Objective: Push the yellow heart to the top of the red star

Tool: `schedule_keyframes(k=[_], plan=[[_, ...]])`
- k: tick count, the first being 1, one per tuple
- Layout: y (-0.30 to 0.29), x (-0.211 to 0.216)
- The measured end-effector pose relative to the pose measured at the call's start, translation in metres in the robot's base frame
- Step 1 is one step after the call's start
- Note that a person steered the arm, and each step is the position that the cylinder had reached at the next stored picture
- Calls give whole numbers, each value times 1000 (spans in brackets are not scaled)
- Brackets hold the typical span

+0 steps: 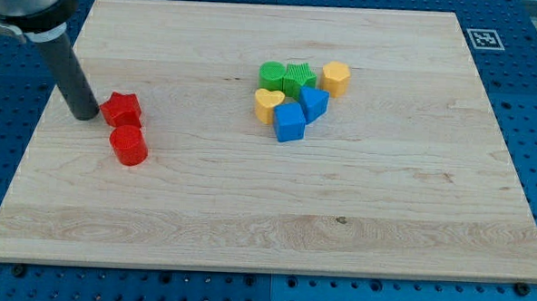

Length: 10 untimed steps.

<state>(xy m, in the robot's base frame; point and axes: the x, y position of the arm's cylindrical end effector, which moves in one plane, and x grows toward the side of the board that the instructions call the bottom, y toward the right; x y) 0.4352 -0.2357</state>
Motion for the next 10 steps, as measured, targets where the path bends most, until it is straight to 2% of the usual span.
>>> schedule_keyframes(k=[3, 4, 5, 6, 7, 9, 10], plan=[[34, 0], [25, -2], [-15, -66], [5, -127], [82, -147], [311, -149], [414, -116]])
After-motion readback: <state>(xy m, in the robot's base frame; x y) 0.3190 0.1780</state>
